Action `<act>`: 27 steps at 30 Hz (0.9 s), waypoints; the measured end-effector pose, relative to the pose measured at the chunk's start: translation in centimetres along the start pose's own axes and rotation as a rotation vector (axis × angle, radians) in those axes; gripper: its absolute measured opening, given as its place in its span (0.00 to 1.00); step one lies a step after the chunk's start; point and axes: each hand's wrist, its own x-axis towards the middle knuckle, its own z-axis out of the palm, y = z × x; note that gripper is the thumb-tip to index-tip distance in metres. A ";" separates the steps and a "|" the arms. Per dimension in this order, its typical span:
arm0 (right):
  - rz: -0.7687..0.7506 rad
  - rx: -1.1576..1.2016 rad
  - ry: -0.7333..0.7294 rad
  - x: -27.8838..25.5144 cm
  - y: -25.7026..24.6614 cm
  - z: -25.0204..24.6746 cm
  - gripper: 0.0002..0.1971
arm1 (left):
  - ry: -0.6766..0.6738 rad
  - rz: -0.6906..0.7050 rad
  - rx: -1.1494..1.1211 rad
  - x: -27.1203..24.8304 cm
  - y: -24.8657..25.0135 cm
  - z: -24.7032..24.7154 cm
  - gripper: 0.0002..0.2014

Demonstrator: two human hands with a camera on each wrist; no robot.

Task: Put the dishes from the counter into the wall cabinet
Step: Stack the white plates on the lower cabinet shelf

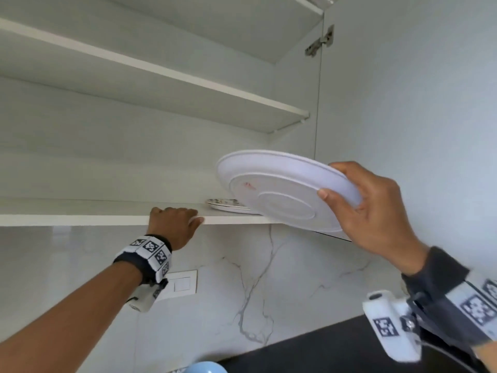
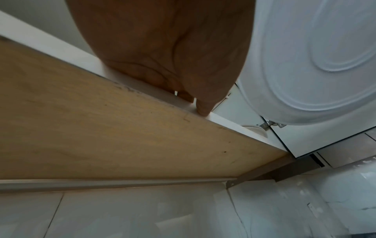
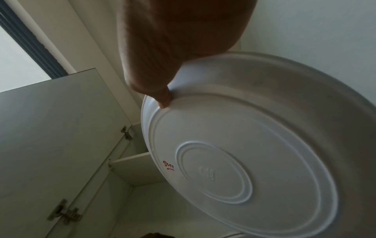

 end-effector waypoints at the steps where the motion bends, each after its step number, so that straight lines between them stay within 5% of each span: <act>1: -0.001 -0.006 0.005 0.5 0.5 0.8 0.13 | 0.002 -0.003 -0.004 0.0 0.1 0.0 0.25; 9: -0.124 -0.127 -0.173 2.1 6.0 10.4 0.11 | 0.077 0.006 -0.008 0.1 0.0 0.7 0.27; 15: -0.156 -0.121 -0.261 2.3 9.7 16.3 0.11 | 0.146 0.033 -0.023 0.3 -0.4 1.6 0.42; 27: -0.146 -0.152 -0.292 0.2 14.0 22.9 0.13 | 0.265 0.031 -0.062 0.2 -0.6 2.7 0.31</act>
